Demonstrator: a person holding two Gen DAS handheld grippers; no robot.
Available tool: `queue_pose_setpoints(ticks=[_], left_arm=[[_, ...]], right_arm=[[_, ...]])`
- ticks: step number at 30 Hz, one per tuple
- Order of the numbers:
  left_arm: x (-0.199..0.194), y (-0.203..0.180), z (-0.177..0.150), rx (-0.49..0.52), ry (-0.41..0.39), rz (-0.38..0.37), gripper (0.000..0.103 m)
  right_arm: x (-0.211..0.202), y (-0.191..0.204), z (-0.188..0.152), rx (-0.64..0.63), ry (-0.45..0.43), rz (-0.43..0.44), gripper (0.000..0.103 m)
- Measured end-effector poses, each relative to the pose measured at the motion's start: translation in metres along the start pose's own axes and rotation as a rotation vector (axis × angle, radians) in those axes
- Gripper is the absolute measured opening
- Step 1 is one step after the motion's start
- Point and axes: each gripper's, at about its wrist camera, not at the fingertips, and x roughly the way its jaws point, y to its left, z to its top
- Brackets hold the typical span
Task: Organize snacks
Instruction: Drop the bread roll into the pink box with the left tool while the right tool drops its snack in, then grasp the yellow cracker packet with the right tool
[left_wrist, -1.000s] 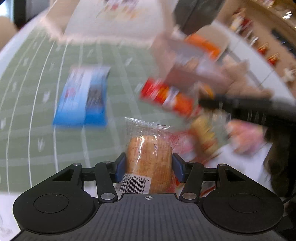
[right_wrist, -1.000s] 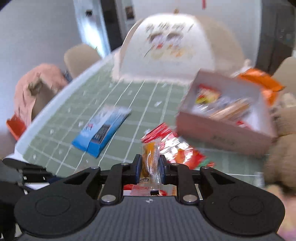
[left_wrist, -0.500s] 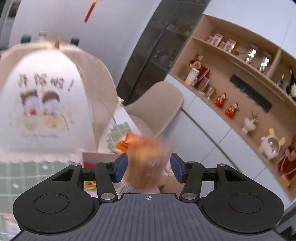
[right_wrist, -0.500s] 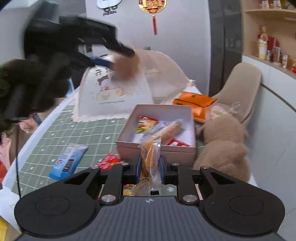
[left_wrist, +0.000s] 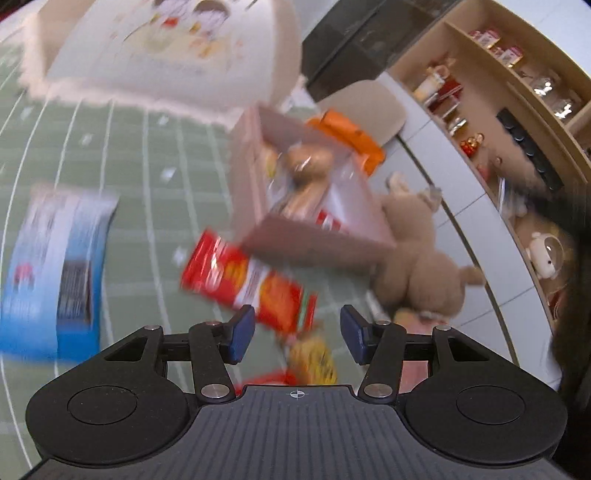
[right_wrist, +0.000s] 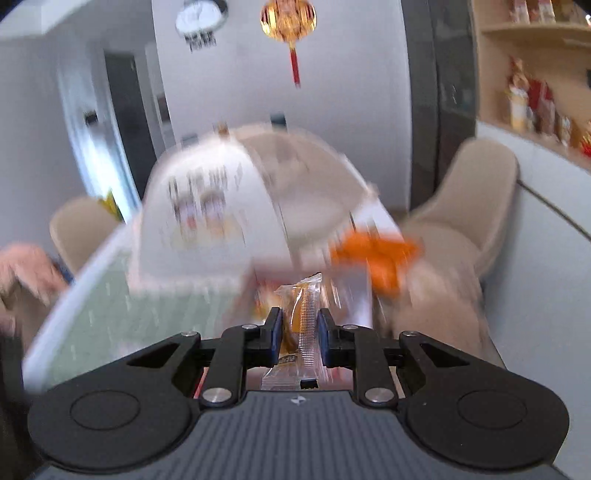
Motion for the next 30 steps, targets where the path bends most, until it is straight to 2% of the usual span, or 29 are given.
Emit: queue_pose_setpoints(ticks=[1, 2, 3, 6, 9, 12, 16, 20, 24, 27, 30], left_arm=[[-0.003, 0.003, -0.004, -0.007, -0.003, 0.009, 0.056], [-0.008, 0.005, -0.008, -0.008, -0.008, 0.024, 0.056], [-0.012, 0.007, -0.01, -0.003, -0.014, 0.044, 0.056], [-0.032, 0.02, -0.017, 0.019, -0.035, 0.146, 0.056], [-0.051, 0.038, -0.026, -0.018, -0.06, 0.223, 0.056], [-0.063, 0.055, -0.03, -0.072, -0.074, 0.265, 0.056], [-0.073, 0.062, -0.032, -0.084, -0.092, 0.301, 0.056], [-0.068, 0.056, -0.03, -0.061, -0.074, 0.299, 0.056], [-0.057, 0.047, -0.043, -0.055, -0.005, 0.218, 0.056], [-0.046, 0.037, -0.058, -0.028, 0.061, 0.168, 0.056], [-0.039, 0.03, -0.071, -0.007, 0.101, 0.155, 0.056]], right_arm=[[0.013, -0.001, 0.021, 0.023, 0.001, 0.012, 0.028], [0.024, -0.002, 0.036, 0.044, 0.011, 0.019, 0.041], [0.032, -0.003, 0.046, 0.068, 0.011, 0.019, 0.045], [0.038, -0.001, 0.052, 0.096, 0.001, 0.011, 0.047], [0.038, 0.006, 0.027, 0.081, 0.039, 0.05, 0.058], [0.047, 0.026, -0.013, -0.027, 0.128, 0.042, 0.058], [0.042, 0.05, -0.072, -0.149, 0.205, 0.049, 0.058], [0.033, 0.058, -0.112, -0.186, 0.262, 0.057, 0.058], [0.032, 0.054, -0.144, -0.135, 0.364, 0.066, 0.058], [0.026, 0.057, -0.172, -0.185, 0.408, 0.05, 0.058], [0.022, 0.061, -0.186, -0.22, 0.429, 0.045, 0.058]])
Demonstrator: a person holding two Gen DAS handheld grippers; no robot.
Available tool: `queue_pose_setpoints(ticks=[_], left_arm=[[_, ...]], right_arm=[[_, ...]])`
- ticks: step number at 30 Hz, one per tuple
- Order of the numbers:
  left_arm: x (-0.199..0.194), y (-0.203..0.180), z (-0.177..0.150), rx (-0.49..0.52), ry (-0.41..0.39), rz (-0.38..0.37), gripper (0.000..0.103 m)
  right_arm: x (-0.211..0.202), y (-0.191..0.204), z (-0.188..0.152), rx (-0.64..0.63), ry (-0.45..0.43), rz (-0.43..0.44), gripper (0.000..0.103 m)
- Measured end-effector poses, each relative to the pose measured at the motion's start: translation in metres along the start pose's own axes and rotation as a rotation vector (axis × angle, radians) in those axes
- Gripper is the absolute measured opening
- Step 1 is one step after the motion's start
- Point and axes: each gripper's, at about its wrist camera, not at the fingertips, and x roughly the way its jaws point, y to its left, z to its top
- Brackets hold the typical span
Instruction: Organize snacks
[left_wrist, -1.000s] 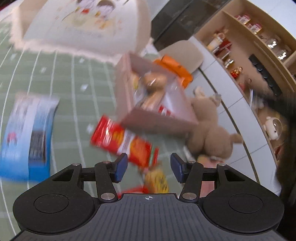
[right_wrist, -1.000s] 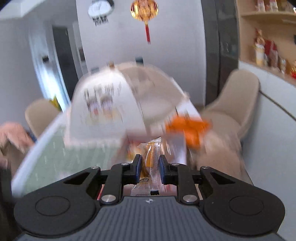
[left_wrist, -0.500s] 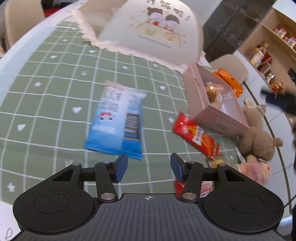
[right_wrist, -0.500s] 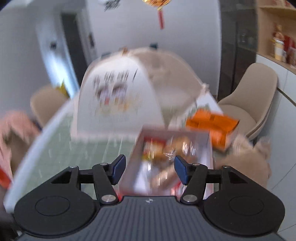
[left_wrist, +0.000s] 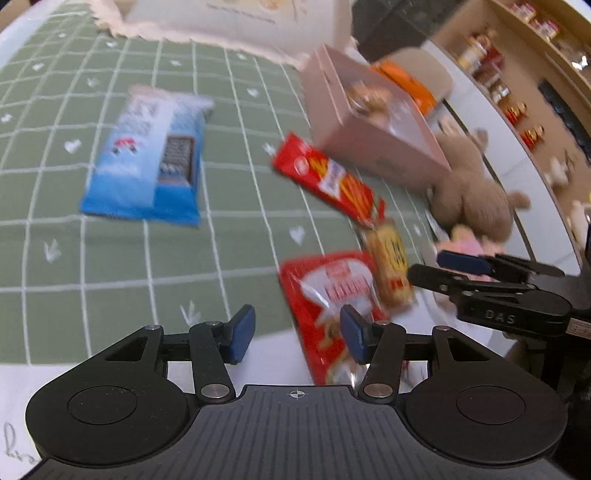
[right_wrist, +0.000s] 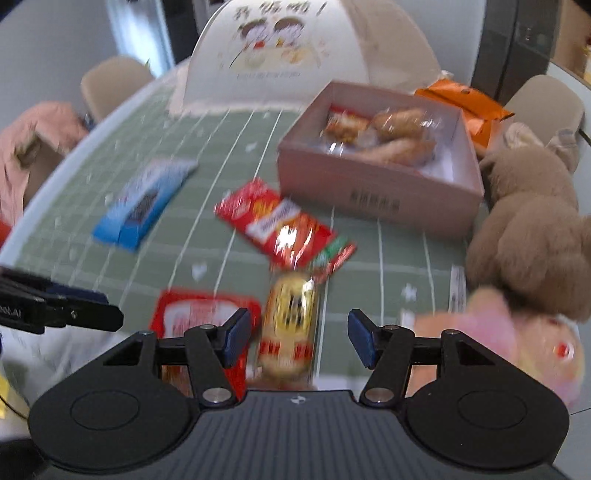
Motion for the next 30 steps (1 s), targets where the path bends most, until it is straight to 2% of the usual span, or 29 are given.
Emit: queue_pose_setpoints(ticks=[8, 12, 13, 14, 15, 17, 19, 21, 23, 26, 28, 30], left_arm=[[-0.006, 0.004, 0.004, -0.044, -0.046, 0.027, 0.056], [-0.007, 0.01, 0.007, -0.067, -0.051, 0.027, 0.056], [-0.007, 0.011, 0.006, -0.071, -0.051, 0.027, 0.056], [-0.008, 0.013, 0.006, -0.076, -0.05, 0.026, 0.056], [-0.008, 0.015, 0.005, -0.082, -0.049, 0.026, 0.056], [-0.008, 0.02, 0.004, -0.094, -0.046, 0.033, 0.056], [-0.009, 0.027, 0.004, -0.11, -0.044, 0.046, 0.056], [-0.01, 0.033, 0.004, -0.127, -0.046, 0.059, 0.055], [-0.015, 0.039, 0.004, -0.132, -0.052, 0.068, 0.055], [-0.022, 0.05, 0.005, -0.143, -0.065, 0.08, 0.055], [-0.027, 0.057, 0.004, -0.16, -0.075, 0.088, 0.055], [-0.03, 0.062, 0.003, -0.168, -0.08, 0.089, 0.055]], right_arm=[[0.009, 0.006, 0.009, 0.008, -0.019, 0.028, 0.058], [0.031, 0.007, 0.016, 0.047, 0.03, 0.043, 0.058], [0.039, 0.007, 0.016, 0.064, 0.052, 0.029, 0.055], [0.045, 0.009, 0.016, 0.072, 0.074, 0.023, 0.043], [0.047, 0.01, 0.016, 0.076, 0.076, 0.02, 0.037], [0.048, 0.017, 0.022, 0.089, 0.083, 0.085, 0.035], [0.049, 0.025, 0.031, 0.097, 0.081, 0.203, 0.035], [0.05, 0.038, 0.041, 0.055, 0.062, 0.26, 0.035], [0.051, 0.051, 0.053, -0.022, 0.014, 0.238, 0.038], [0.061, 0.06, 0.07, -0.169, -0.055, 0.137, 0.057], [0.077, 0.052, 0.081, -0.212, -0.061, 0.072, 0.058], [0.092, 0.036, 0.09, -0.202, -0.039, 0.051, 0.058]])
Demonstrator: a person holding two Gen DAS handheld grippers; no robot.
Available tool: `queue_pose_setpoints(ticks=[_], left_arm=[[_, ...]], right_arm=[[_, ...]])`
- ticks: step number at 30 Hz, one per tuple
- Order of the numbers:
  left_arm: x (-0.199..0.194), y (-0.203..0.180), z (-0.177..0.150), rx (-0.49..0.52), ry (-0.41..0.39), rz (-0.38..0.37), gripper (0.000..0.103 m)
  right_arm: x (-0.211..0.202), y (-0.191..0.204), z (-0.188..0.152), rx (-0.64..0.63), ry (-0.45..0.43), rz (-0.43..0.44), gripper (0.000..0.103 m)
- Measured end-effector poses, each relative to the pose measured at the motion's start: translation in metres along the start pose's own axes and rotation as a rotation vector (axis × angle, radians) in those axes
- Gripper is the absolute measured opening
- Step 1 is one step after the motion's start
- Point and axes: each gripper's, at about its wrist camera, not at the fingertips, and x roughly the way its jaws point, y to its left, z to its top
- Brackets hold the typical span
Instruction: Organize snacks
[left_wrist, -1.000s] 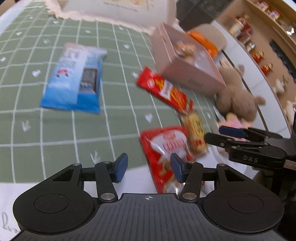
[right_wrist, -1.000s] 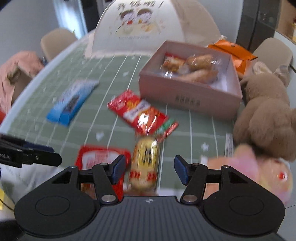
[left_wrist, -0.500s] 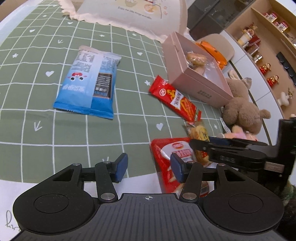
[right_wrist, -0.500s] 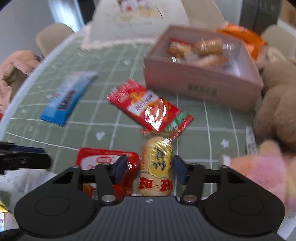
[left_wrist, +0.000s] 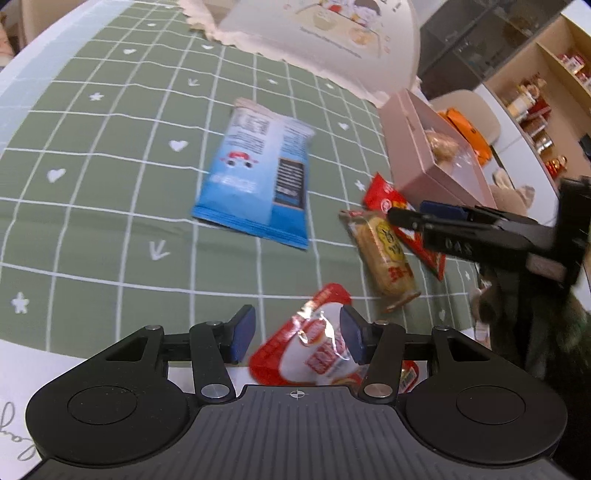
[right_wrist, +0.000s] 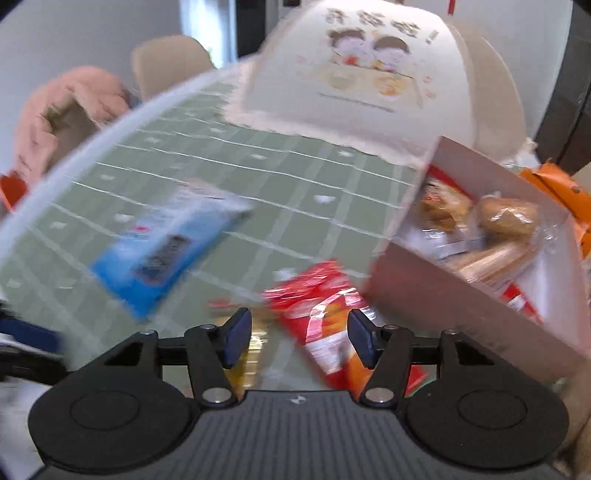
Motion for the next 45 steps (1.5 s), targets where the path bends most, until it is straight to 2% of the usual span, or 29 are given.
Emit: queue_pose_setpoints(ticks=[2, 4, 5, 6, 8, 11, 16, 18, 20, 21, 24, 26, 29, 32, 34, 36, 39, 42, 45], left_arm=[[-0.001, 0.0, 0.0, 0.007, 0.001, -0.006, 0.055], [0.0, -0.004, 0.001, 0.024, 0.006, -0.021, 0.055], [0.001, -0.007, 0.001, 0.034, 0.007, -0.028, 0.055], [0.003, -0.011, 0.001, 0.043, 0.009, -0.037, 0.055], [0.009, -0.019, 0.004, 0.059, 0.016, -0.049, 0.055], [0.016, -0.03, 0.006, 0.079, 0.017, -0.056, 0.055], [0.03, -0.057, 0.02, 0.123, 0.01, -0.052, 0.055], [0.04, -0.071, 0.029, 0.152, -0.006, -0.018, 0.055], [0.054, -0.087, 0.037, 0.207, -0.016, 0.028, 0.055], [0.063, -0.096, 0.04, 0.251, -0.011, 0.056, 0.055], [0.089, -0.116, 0.041, 0.366, 0.023, 0.147, 0.055], [0.099, -0.121, 0.039, 0.386, 0.039, 0.176, 0.05], [0.101, -0.12, 0.037, 0.385, 0.04, 0.182, 0.044], [0.097, -0.119, 0.036, 0.376, 0.04, 0.159, 0.041], [0.093, -0.116, 0.035, 0.354, 0.04, 0.131, 0.04], [0.086, -0.112, 0.033, 0.327, 0.031, 0.106, 0.04], [0.066, -0.102, 0.031, 0.277, -0.002, 0.071, 0.04], [0.035, -0.081, 0.029, 0.197, -0.059, 0.03, 0.04], [0.008, -0.055, 0.027, 0.125, -0.111, 0.041, 0.04]], right_arm=[[0.012, -0.018, 0.0, 0.051, 0.042, 0.002, 0.059], [0.008, -0.028, -0.007, 0.12, 0.045, 0.032, 0.06], [0.004, -0.027, -0.011, 0.132, 0.05, 0.047, 0.057], [-0.002, -0.024, -0.016, 0.128, 0.055, 0.061, 0.047], [-0.013, -0.012, -0.029, 0.108, 0.058, 0.077, 0.042], [-0.031, 0.002, -0.052, 0.102, 0.056, 0.065, 0.041], [-0.051, 0.006, -0.083, 0.197, 0.058, 0.075, 0.042], [-0.056, 0.009, -0.091, 0.209, 0.046, 0.047, 0.043], [-0.06, 0.015, -0.097, 0.196, 0.04, 0.022, 0.048], [-0.061, 0.019, -0.1, 0.188, 0.039, 0.012, 0.054], [-0.064, 0.025, -0.106, 0.177, 0.036, -0.012, 0.062], [-0.066, 0.027, -0.11, 0.172, 0.03, -0.024, 0.063], [-0.069, 0.027, -0.115, 0.18, 0.017, -0.029, 0.066], [-0.069, 0.028, -0.118, 0.169, 0.012, -0.032, 0.071], [-0.067, 0.031, -0.118, 0.154, 0.017, -0.026, 0.079], [-0.063, 0.035, -0.117, 0.141, 0.033, -0.017, 0.093], [-0.059, 0.039, -0.115, 0.155, 0.063, -0.029, 0.103], [-0.057, 0.04, -0.113, 0.161, 0.072, -0.045, 0.103], [-0.058, 0.039, -0.109, 0.102, 0.104, -0.003, 0.101]])
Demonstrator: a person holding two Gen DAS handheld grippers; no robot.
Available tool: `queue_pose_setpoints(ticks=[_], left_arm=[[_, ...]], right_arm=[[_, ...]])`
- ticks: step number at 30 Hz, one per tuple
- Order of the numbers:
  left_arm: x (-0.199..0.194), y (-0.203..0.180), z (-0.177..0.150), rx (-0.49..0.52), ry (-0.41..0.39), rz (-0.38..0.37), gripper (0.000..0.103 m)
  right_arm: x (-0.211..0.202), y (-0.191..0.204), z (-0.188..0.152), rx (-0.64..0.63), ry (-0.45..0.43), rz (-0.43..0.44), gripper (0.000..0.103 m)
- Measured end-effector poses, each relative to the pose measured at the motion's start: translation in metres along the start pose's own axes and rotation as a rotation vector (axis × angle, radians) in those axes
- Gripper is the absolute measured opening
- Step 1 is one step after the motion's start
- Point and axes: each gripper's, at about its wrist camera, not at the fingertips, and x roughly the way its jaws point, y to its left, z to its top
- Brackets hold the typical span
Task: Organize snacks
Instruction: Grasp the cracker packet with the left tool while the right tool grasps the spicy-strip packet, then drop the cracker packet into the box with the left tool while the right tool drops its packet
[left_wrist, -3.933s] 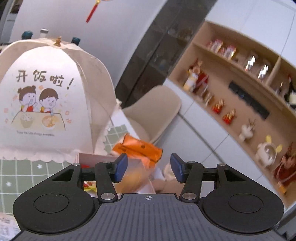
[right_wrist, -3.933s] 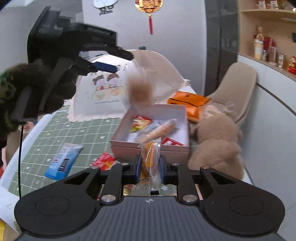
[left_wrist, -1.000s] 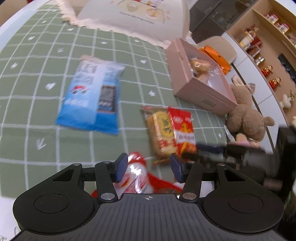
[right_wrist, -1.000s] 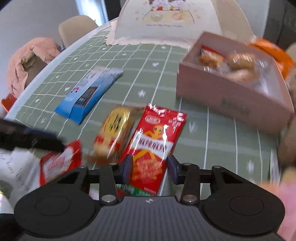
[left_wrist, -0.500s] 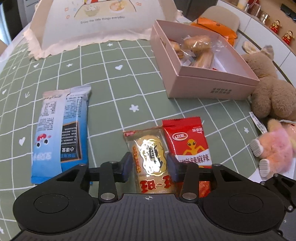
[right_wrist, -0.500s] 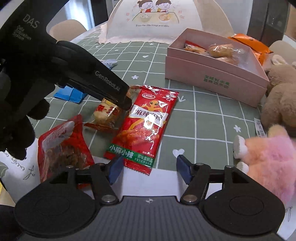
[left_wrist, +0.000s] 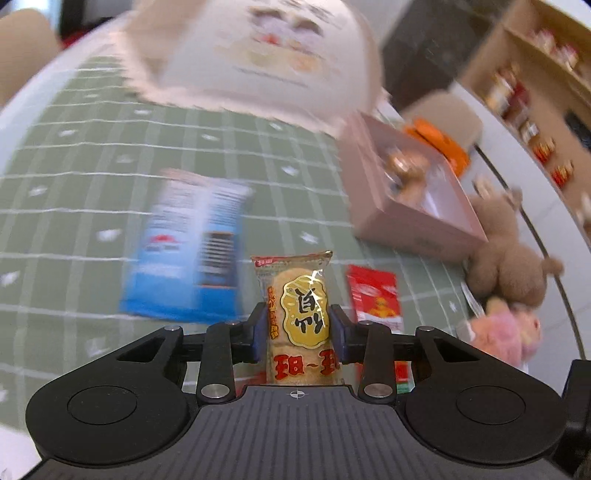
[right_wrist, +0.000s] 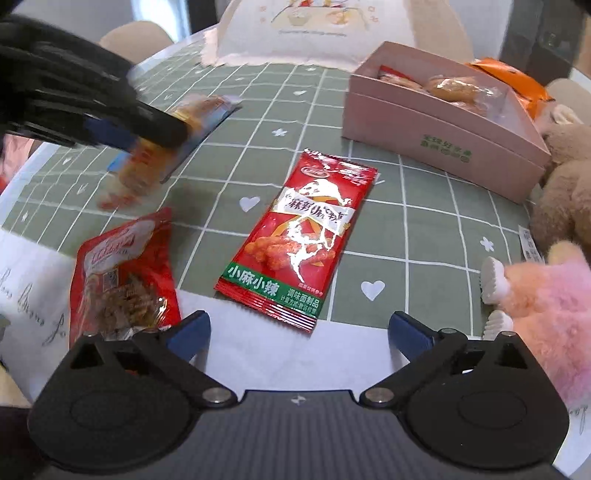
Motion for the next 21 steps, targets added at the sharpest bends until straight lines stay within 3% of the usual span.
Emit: queue_pose_setpoints(ticks=[2, 6, 13, 14, 16, 17, 21], left_arm=[[-0.016, 0.019, -0.002, -0.047, -0.014, 0.028, 0.04], [-0.033, 0.042, -0.009, -0.107, -0.019, 0.06, 0.04], [-0.025, 0.032, -0.024, -0.117, 0.036, 0.026, 0.04], [-0.024, 0.028, -0.025, -0.108, 0.043, 0.018, 0.04], [-0.022, 0.018, -0.026, -0.087, 0.054, 0.002, 0.04], [-0.021, 0.013, -0.028, -0.076, 0.057, -0.003, 0.04], [-0.02, -0.011, -0.025, -0.013, 0.06, -0.029, 0.04]], right_arm=[[-0.004, -0.006, 0.007, 0.005, 0.003, 0.025, 0.089], [-0.008, -0.019, 0.026, 0.115, -0.045, 0.059, 0.087], [0.032, -0.004, 0.062, 0.126, -0.044, -0.055, 0.084], [0.032, 0.0, 0.062, 0.093, -0.065, -0.082, 0.077], [0.027, 0.007, 0.063, 0.029, -0.076, -0.063, 0.053], [0.021, 0.008, 0.062, 0.011, -0.075, -0.058, 0.048], [-0.015, -0.003, 0.053, 0.01, -0.138, -0.068, 0.044]])
